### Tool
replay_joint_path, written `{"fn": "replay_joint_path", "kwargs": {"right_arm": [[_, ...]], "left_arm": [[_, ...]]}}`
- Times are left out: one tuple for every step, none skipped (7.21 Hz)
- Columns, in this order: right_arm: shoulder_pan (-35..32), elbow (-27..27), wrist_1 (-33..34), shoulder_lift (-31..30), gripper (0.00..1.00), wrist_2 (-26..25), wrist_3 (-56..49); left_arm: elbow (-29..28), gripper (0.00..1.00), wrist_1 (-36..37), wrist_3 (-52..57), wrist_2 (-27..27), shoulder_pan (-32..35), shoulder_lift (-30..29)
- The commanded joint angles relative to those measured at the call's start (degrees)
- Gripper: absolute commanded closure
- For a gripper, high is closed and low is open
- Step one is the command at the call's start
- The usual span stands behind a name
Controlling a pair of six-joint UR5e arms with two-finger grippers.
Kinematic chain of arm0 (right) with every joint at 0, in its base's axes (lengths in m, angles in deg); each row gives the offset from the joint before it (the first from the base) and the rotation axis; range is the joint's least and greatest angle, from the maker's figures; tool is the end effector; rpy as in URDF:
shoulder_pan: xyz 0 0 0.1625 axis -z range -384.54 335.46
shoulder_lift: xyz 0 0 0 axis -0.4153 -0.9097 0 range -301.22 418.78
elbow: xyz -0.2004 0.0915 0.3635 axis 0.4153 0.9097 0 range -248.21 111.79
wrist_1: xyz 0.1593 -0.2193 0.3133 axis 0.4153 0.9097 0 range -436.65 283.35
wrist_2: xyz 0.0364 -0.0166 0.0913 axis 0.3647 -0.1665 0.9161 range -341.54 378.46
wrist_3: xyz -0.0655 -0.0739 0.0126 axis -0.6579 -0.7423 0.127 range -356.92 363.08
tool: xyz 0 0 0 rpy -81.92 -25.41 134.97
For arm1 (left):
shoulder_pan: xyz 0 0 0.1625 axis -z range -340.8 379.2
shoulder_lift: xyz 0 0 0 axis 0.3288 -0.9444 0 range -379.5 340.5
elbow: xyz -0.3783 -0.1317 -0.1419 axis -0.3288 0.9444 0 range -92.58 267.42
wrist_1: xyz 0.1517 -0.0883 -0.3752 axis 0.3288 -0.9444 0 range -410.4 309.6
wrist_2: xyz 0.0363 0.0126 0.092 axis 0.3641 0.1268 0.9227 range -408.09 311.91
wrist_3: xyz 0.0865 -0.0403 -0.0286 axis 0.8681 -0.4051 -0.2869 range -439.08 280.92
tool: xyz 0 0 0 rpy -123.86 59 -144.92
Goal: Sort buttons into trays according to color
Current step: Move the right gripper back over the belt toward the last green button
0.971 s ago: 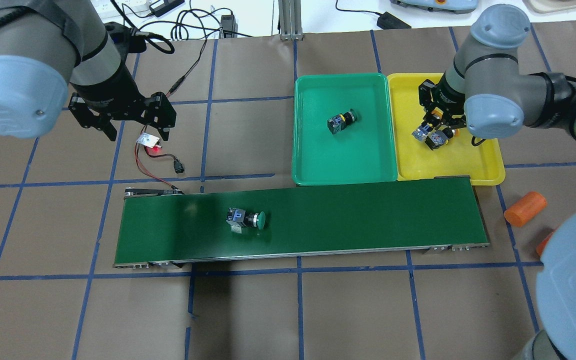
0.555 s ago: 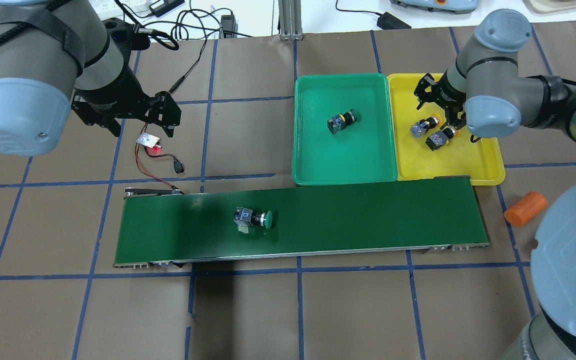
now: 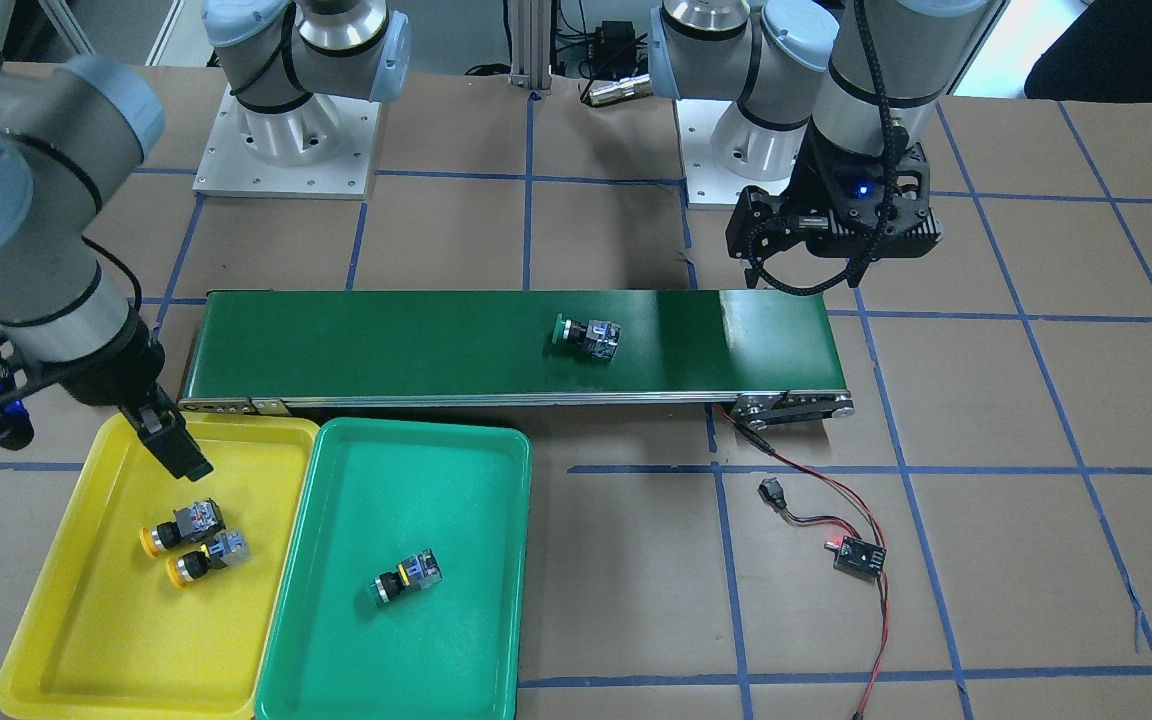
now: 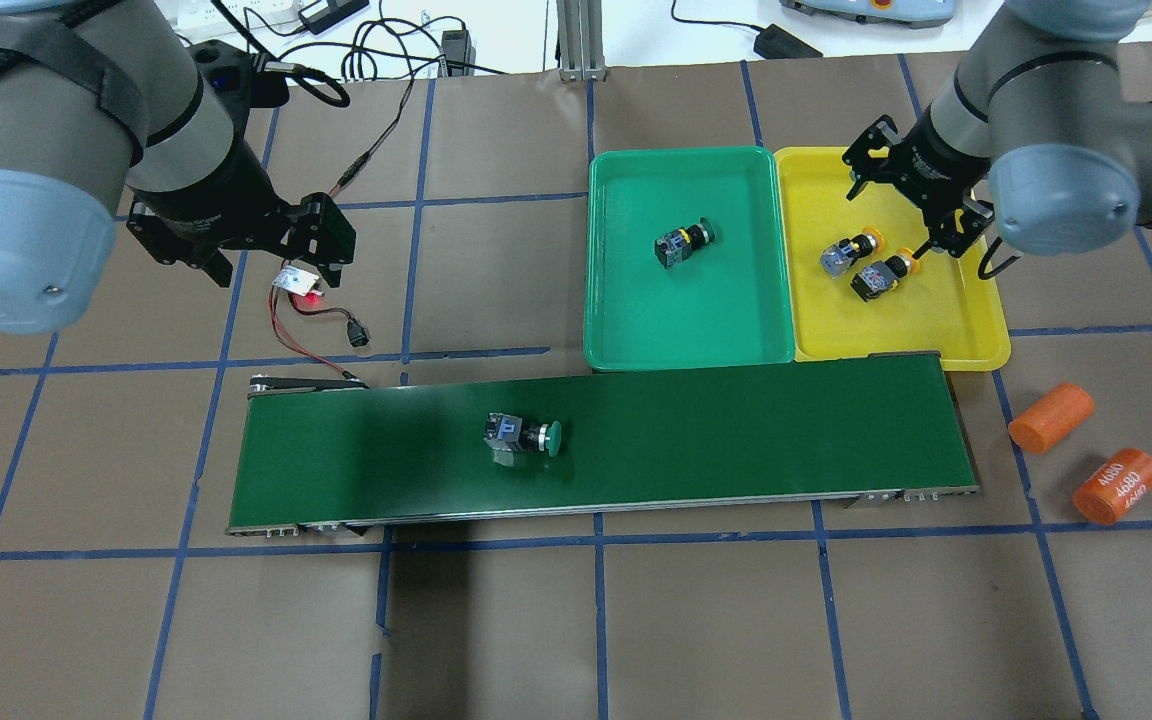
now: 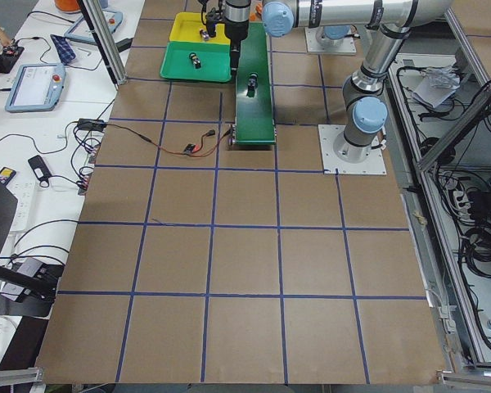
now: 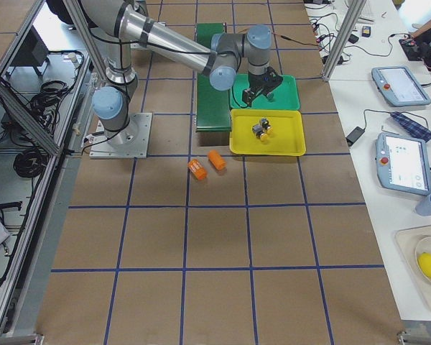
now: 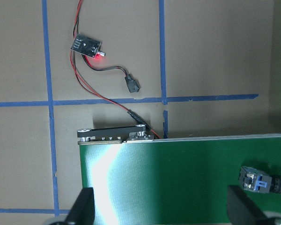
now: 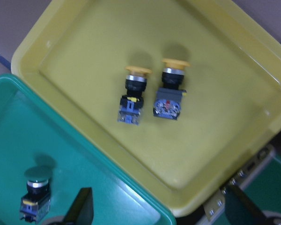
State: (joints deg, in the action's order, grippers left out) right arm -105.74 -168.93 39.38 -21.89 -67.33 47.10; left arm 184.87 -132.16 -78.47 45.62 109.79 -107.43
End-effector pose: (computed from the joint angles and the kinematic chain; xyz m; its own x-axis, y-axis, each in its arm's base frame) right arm 0.0553 -0.5619 0.3591 -0.6040 0.7872 -0.1249 0.7950 0.6061 -0.0243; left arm -0.1318 -0.4783 0.4562 -0.9977 0.0177 -0.0650 0.0209 0.9986 -0.0492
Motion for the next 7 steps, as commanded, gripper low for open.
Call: {"fn": "replay_joint_path", "kwargs": {"right_arm": [[-2.2,-2.01,-9.22,-9.9,0.0,0.01,7.72],[-3.51,-3.85,-11.76,-13.6,0.0,0.19,13.06],[-5.61,-5.61,-11.79,-13.98,0.0,0.28,20.51],[-9.11,-7.46,-10.92,-13.29,0.0,-0.33,21.8],[-11.06,-7.82,-10.82,-13.2,0.0,-0.34,21.81],[-11.08,-8.0,-10.91,-12.41,0.0,-0.6,21.55],[-11.0,-7.92,-11.35,-11.71,0.0,-0.25,22.07]], "left_arm": [[-1.38,0.0,-0.24,0.1,-0.63,0.2,-0.67],[-0.86,0.0,-0.33,0.44,-3.07,0.03,-1.19],[-3.21,0.0,-0.59,1.32,-3.18,-0.41,-2.76],[-6.71,0.0,-5.9,1.06,-3.18,-0.07,-3.39],[-8.66,0.0,-7.26,1.32,-3.18,-0.06,-4.0],[-7.11,0.0,-6.93,1.67,-3.44,0.02,-4.88],[-5.09,0.0,-5.01,2.03,-3.45,0.03,-5.06]]}}
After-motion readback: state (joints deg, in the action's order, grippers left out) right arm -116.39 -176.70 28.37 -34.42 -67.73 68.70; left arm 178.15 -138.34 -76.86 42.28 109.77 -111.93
